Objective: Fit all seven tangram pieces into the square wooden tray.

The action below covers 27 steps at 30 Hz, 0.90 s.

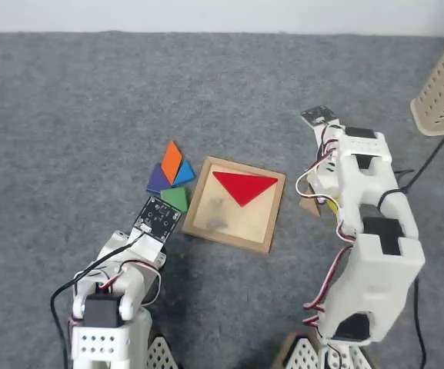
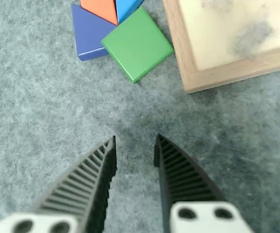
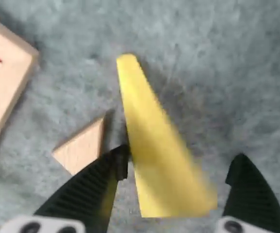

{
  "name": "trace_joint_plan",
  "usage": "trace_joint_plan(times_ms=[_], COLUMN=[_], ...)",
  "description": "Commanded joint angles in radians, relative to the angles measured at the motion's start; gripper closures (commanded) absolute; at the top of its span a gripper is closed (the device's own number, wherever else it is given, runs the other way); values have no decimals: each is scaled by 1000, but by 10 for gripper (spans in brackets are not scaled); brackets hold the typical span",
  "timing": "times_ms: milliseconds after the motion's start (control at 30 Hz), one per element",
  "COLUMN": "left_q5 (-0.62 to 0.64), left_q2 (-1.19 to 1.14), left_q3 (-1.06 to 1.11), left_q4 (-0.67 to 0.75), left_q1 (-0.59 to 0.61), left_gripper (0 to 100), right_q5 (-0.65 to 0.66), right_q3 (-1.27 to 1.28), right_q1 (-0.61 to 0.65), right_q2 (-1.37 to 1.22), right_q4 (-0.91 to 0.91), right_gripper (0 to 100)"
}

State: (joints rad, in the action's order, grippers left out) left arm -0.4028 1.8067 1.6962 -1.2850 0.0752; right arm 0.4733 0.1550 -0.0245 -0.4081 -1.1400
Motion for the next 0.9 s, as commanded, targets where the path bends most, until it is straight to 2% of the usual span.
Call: trace_joint_plan(times_ms=[0,167,233,367,567,700,867], left_q5=[11,11,11,11,11,11,11], left_q2=[21,21,21,21,21,21,21], left_q3=[-12,-12,-12,-12,-12,-12,-12], left_q4=[2,2,2,2,2,2,2], left_q1=[5,5,5,5,5,5,5], left_gripper=[881,881,881,881,881,881,881], right_q5=[-15,-107,-121,-153,-169,-169,-150], right_q3=[-35,-37,-37,-48,-164,-238,-244], right_q1=[2,4,4,1,30,35,35], right_q2=[-1,7,7,8,27,45,18], right_q4=[16,13,16,-22,-191,-174,-65], right_gripper=[696,873,907,884,772,744,742])
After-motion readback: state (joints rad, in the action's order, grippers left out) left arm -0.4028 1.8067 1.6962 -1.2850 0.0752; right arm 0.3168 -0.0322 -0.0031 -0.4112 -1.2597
